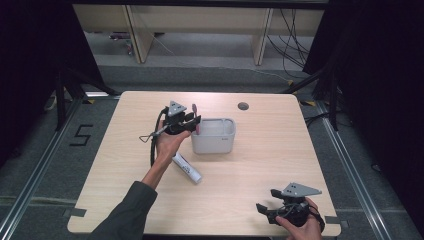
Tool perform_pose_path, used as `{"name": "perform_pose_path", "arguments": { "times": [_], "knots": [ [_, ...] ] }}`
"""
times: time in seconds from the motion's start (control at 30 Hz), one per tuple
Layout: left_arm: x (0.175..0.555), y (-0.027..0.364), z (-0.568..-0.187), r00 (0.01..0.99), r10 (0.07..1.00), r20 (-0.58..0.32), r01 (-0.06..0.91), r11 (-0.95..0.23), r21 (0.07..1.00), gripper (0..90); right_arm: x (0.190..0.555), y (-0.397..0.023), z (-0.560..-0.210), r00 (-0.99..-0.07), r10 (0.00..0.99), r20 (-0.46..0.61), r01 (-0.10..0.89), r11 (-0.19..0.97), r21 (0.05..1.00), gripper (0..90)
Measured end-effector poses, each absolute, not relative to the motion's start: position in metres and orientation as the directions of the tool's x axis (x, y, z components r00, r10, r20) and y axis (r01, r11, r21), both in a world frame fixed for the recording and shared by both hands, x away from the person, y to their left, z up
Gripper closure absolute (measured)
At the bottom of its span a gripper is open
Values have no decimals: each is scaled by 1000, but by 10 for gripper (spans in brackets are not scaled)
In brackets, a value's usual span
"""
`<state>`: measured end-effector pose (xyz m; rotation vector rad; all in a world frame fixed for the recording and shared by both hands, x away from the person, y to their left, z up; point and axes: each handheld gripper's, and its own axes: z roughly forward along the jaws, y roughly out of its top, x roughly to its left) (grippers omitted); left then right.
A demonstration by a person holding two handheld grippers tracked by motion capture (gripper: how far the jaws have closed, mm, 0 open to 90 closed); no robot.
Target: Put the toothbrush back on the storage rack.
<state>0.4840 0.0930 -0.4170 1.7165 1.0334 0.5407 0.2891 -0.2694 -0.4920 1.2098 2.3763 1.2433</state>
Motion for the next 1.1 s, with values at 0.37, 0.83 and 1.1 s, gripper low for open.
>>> {"name": "perform_pose_path", "arguments": {
  "times": [0.37, 0.83, 1.1],
  "knots": [
    [476, 106, -409, 513, 851, -116, 385, -107, 917, 563, 289, -270, -492, -641, 743, 193, 584, 308, 751, 225],
    [466, 115, -407, 515, 847, -131, 384, -92, 919, 452, 289, -269, -491, -636, 745, 203, 593, 303, 746, 225],
    [454, 120, -405, 538, 828, -159, 401, -85, 912, 403, 289, -269, -492, -633, 746, 204, 590, 294, 752, 225]
  ]
}}
